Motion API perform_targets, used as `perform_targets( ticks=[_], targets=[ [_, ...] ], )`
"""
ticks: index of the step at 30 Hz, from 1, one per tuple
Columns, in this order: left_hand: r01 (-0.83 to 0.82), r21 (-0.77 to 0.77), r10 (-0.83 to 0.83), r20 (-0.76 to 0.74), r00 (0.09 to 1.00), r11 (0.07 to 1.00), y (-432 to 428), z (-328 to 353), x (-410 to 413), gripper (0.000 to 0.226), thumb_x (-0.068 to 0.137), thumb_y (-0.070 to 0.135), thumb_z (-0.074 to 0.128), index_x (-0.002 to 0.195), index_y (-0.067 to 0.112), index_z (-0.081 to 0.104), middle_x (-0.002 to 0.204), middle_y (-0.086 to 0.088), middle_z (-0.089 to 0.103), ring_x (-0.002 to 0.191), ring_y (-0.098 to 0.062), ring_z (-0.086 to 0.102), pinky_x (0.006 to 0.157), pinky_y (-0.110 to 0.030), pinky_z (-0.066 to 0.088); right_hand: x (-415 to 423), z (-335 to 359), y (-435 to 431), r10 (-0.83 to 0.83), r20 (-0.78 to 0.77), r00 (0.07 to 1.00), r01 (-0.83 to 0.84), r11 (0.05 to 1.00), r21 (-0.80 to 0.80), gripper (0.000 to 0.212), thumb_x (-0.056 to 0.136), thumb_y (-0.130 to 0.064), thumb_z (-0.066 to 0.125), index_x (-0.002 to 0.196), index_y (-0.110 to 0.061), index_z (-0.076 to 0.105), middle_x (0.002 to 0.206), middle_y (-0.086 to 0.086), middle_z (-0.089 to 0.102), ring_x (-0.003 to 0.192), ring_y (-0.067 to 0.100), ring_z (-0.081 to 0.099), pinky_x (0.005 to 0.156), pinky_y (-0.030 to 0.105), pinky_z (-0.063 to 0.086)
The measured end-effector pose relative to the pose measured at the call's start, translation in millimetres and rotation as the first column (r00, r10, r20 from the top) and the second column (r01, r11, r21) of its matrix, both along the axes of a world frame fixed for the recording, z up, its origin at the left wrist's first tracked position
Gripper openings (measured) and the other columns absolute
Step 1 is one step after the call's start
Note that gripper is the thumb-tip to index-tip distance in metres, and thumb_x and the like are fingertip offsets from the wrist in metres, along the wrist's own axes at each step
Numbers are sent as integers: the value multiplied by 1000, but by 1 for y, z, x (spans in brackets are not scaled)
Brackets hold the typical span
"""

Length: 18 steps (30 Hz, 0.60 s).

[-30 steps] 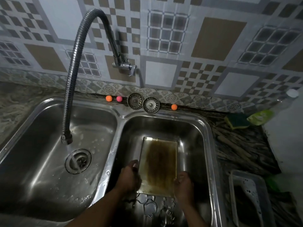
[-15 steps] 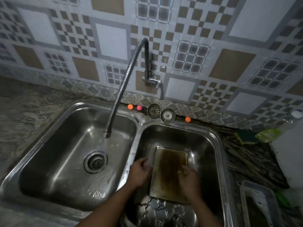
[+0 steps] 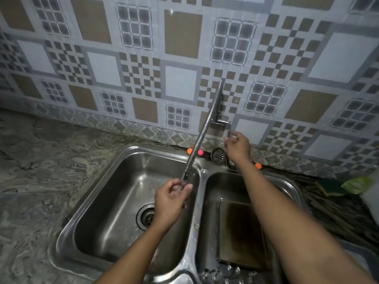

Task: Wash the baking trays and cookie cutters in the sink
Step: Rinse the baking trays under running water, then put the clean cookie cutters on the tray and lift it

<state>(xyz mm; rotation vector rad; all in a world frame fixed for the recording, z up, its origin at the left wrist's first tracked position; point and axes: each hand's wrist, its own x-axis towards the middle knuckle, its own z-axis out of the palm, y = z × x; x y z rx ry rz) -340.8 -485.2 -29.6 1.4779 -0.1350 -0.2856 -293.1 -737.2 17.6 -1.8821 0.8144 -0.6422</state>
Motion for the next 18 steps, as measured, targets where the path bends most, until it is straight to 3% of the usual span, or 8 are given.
perform_targets(
  ticks=[2,4,8,10,14,18],
  targets=[
    [53,-61,-51,30,998,997,4,9,3,19,86,6,72,104,9,67,68,2,64,56,-18,59,43,-26,48,14,12,0,-35,39,999,36,999,-22,26,93,-13,56,118,-12,64,96,3,69,84,23,67,78,32,57],
    [97,-88,-92,66,994,991,8,13,8,21,90,6,67,109,13,68,67,6,64,54,-15,57,44,-26,47,23,16,1,-105,74,992,104,994,29,16,93,-12,58,103,-10,70,84,5,72,77,25,70,73,36,60],
    [160,-12,-157,115,981,987,14,5,18,23,91,13,67,114,12,70,69,8,67,56,-6,58,48,-24,47,37,25,-1,-207,129,970,200,978,65,18,94,-9,55,83,-17,66,73,5,71,63,19,66,61,37,59],
    [190,-9,-188,118,975,982,16,5,21,26,91,14,67,117,10,69,66,9,66,55,-4,57,49,-21,47,47,38,-7,-260,187,947,244,964,104,14,92,-3,56,84,-14,61,76,9,71,62,21,65,60,39,58],
    [254,-53,-245,131,961,966,14,5,24,27,92,11,65,100,36,69,68,7,67,58,-4,59,49,-20,49,67,54,-18,-271,196,942,255,962,102,10,91,-1,58,93,-10,61,95,15,71,72,20,67,64,31,58],
    [221,-31,-216,122,969,975,7,0,23,34,92,17,66,94,51,67,82,14,73,68,-6,67,55,-27,55,67,54,-25,-188,177,966,171,979,110,14,91,1,55,100,-9,59,96,11,70,78,22,67,70,33,58]
  ],
)
